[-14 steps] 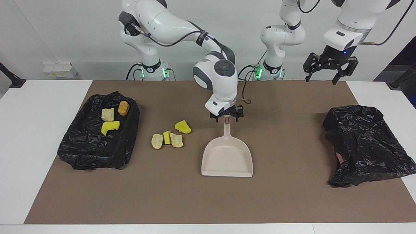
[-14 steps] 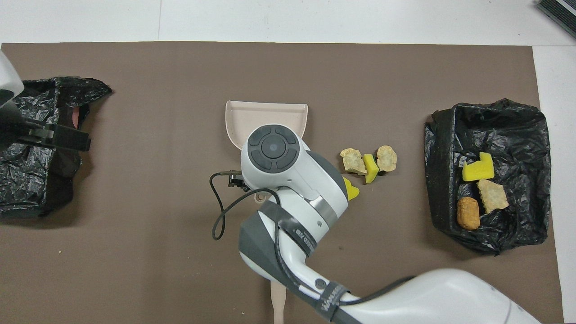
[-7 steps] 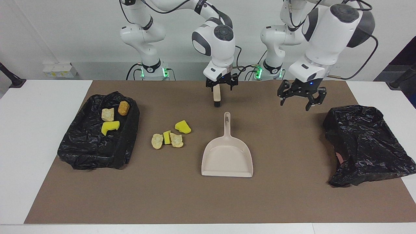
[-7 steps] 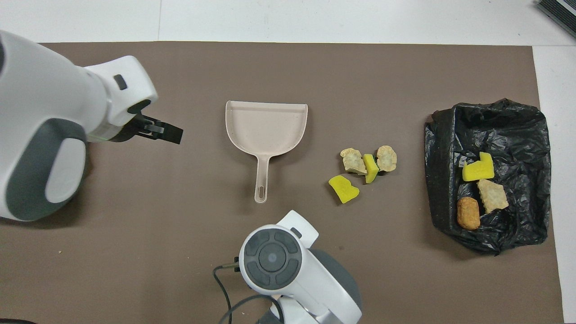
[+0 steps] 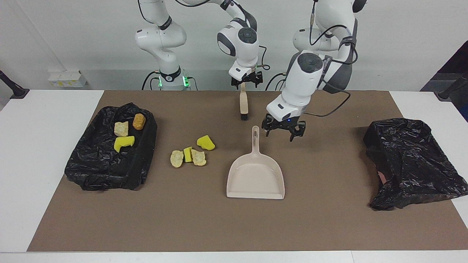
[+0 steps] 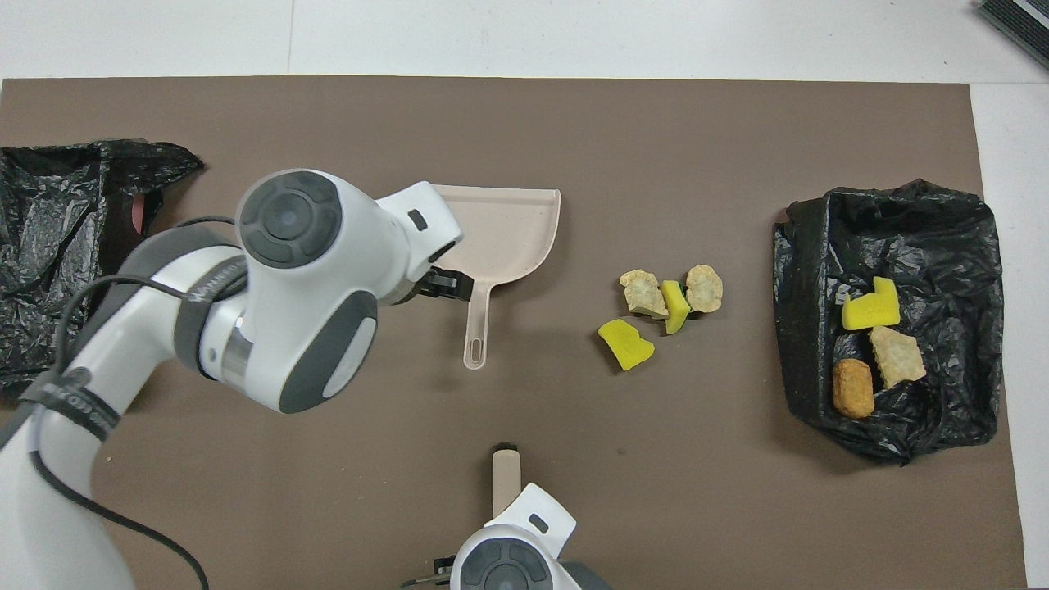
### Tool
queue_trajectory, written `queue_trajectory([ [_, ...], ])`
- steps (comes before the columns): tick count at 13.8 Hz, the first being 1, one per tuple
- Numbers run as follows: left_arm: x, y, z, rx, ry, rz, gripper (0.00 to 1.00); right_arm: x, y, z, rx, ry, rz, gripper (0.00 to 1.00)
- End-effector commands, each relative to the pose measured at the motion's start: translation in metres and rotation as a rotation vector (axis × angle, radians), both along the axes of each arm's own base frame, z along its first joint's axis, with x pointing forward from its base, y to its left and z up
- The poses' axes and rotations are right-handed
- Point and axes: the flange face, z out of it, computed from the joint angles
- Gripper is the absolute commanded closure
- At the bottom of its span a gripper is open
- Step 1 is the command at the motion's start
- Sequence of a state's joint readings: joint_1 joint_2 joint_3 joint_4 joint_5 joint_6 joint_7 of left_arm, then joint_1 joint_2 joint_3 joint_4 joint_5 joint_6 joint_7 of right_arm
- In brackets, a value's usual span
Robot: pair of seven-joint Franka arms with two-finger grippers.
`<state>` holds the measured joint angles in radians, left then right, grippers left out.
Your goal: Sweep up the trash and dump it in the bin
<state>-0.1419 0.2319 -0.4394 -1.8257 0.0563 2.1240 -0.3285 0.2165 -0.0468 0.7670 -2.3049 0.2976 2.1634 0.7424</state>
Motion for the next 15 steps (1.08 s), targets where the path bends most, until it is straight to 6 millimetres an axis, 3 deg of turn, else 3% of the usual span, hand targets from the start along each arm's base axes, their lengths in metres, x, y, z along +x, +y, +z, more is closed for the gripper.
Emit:
queue_trajectory([
  [1,-0.026,-0.023,-0.031,0.004,-0.006,0.034,0.0,-0.012,-0.016,-0.017,0.002,-0.02,-0.001,0.0],
  [3,-0.038,-0.027,-0.054,0.011,0.002,0.049,0.0,-0.022,-0.013,-0.022,0.0,-0.022,0.005,0.0],
  [5,-0.044,-0.03,-0.058,0.015,0.009,0.038,0.02,-0.03,-0.011,-0.024,-0.005,-0.007,0.008,0.0],
  [6,-0.044,-0.03,-0.06,0.015,0.011,0.04,0.12,-0.032,-0.01,-0.026,-0.004,-0.006,0.014,0.1],
  [8,-0.043,-0.029,-0.061,0.013,0.009,0.041,0.19,-0.031,-0.011,-0.027,-0.006,0.0,0.016,0.8],
  [9,-0.043,-0.028,-0.061,0.014,0.011,0.043,0.22,-0.032,-0.011,-0.028,-0.007,0.004,0.022,0.97],
  [12,-0.044,-0.027,-0.062,0.019,0.019,0.042,0.42,-0.03,-0.01,-0.027,-0.006,0.01,0.019,1.0],
  [15,-0.046,-0.03,-0.063,0.019,0.022,0.038,0.46,-0.024,-0.005,-0.017,-0.014,0.045,0.025,1.0],
])
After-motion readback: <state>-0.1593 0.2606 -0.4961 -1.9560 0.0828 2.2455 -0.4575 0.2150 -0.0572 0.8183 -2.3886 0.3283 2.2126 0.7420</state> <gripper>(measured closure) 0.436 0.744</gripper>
